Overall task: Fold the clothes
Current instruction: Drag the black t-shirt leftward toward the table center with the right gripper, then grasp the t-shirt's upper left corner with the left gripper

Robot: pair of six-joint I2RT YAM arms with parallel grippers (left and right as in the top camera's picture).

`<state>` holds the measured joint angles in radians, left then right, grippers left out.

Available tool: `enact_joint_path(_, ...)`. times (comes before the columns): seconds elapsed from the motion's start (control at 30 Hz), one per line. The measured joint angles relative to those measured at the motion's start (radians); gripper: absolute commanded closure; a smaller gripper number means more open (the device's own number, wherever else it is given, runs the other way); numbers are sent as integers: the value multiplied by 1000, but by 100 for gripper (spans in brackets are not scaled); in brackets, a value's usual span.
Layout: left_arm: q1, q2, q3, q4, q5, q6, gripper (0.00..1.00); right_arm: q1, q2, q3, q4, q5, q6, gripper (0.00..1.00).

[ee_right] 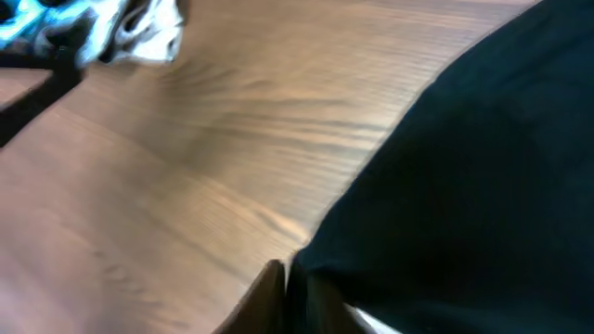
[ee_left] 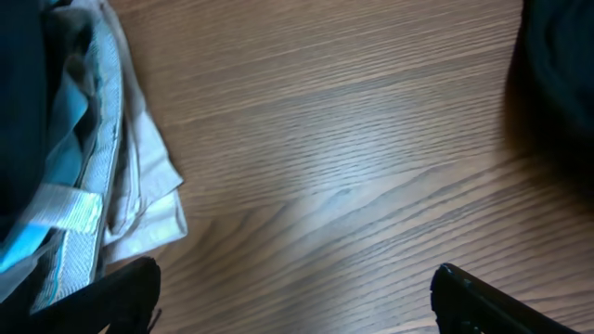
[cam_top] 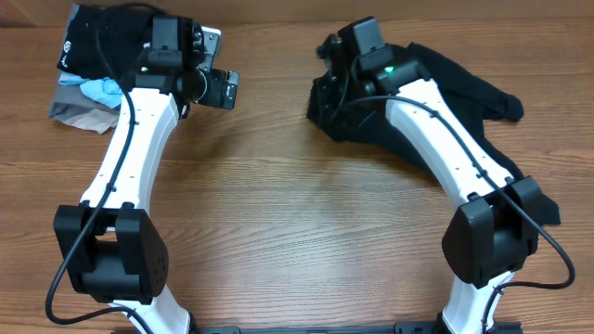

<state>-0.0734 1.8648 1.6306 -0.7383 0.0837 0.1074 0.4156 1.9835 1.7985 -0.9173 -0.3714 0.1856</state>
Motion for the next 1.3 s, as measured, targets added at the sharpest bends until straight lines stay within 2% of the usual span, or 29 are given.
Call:
enact_joint_path(0.07,5,0,0,-8,-3,0,0,11,0,0,-5,-37,-2,39)
enact_joint_path(0.3,10,0,1,-45,32,5,0,-6,-11,10,-181,-56,12,22)
enact_joint_path(0.53,8,0,2,-88,140,31,0,-125,-156,113,-444,161,88,12)
enact_joint_path(0.6,2,0,2,-108,173,44,0,-181,-230,142,-529,233,135,0)
enact_joint_path(0.77,-61,0,5,-192,222,109,0,-321,-375,160,-692,344,211,0)
enact_joint_path(0.9,-143,2,5,-255,237,168,0,-427,-423,163,-778,374,233,0)
enact_joint_path(1.13,-255,76,8,-259,239,223,2,-562,-428,97,-755,377,232,2)
enact_joint_path(1.3,-266,187,8,-210,231,248,4,-592,-428,49,-684,380,220,7)
